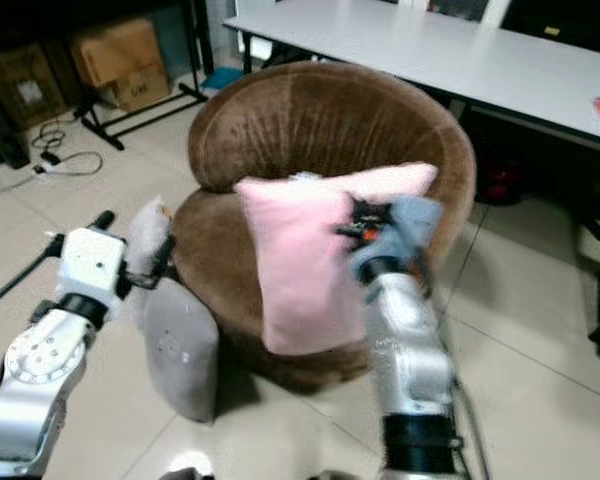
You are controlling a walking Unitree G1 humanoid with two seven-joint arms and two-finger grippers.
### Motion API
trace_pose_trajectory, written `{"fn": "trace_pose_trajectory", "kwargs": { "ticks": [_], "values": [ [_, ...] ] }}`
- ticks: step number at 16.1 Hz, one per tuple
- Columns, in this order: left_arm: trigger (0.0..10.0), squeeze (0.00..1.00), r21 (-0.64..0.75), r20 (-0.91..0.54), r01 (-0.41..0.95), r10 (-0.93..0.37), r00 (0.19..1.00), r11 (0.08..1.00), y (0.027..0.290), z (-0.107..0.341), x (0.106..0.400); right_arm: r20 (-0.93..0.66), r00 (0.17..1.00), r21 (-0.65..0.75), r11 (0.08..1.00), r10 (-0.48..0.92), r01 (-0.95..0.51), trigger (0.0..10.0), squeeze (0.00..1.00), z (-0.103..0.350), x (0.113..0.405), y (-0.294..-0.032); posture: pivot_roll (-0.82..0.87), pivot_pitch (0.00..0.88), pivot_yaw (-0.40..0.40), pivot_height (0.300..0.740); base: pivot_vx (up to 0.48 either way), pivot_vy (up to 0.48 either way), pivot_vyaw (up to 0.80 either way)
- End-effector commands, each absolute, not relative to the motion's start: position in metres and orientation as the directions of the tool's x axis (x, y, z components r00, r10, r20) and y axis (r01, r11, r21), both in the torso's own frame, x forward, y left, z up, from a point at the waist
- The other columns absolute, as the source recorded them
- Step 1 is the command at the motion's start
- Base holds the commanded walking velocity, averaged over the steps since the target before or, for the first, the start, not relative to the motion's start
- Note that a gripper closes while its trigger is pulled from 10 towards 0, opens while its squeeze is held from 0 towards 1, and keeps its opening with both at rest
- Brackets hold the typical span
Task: Move the pillow to the sofa from floor
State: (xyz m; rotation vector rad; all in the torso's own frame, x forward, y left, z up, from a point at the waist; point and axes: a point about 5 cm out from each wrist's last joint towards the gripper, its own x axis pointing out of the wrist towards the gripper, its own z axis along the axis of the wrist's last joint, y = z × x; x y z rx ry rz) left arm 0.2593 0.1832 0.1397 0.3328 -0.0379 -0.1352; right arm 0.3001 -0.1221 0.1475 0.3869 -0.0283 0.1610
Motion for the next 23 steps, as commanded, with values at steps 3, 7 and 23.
{"fn": "trace_pose_trajectory", "kwargs": {
  "ticks": [3, 7, 23],
  "values": [
    [10.0, 0.00, 0.292, 0.012, 0.113, -0.122, 0.992, 0.950, 0.1815, 0.1387, 0.2619, 0.099, 0.987, 0.357, 0.921, 0.126, -0.154, 10.0, 0.00, 0.1565, 0.3026, -0.1317, -0.03, 0.000, -0.006, 0.740, 0.000, 0.000, 0.00],
    [10.0, 0.00, 0.261, 0.017, 0.123, -0.132, 0.991, 0.957, 0.1828, 0.1400, 0.2613, 0.100, 0.984, 0.355, 0.919, 0.145, -0.171, 10.0, 0.00, 0.1562, 0.3056, -0.1288, -0.02, 0.000, -0.018, 0.740, 0.135, 0.000, 0.00],
    [10.0, 0.00, 0.275, 0.038, 0.121, -0.136, 0.990, 0.954, 0.1829, 0.1430, 0.2660, 0.093, 0.984, 0.342, 0.923, 0.154, -0.177, 10.0, 0.00, 0.1521, 0.3101, -0.1260, -0.01, 0.000, -0.017, 0.740, 0.296, 0.000, 0.00]
  ]
}}
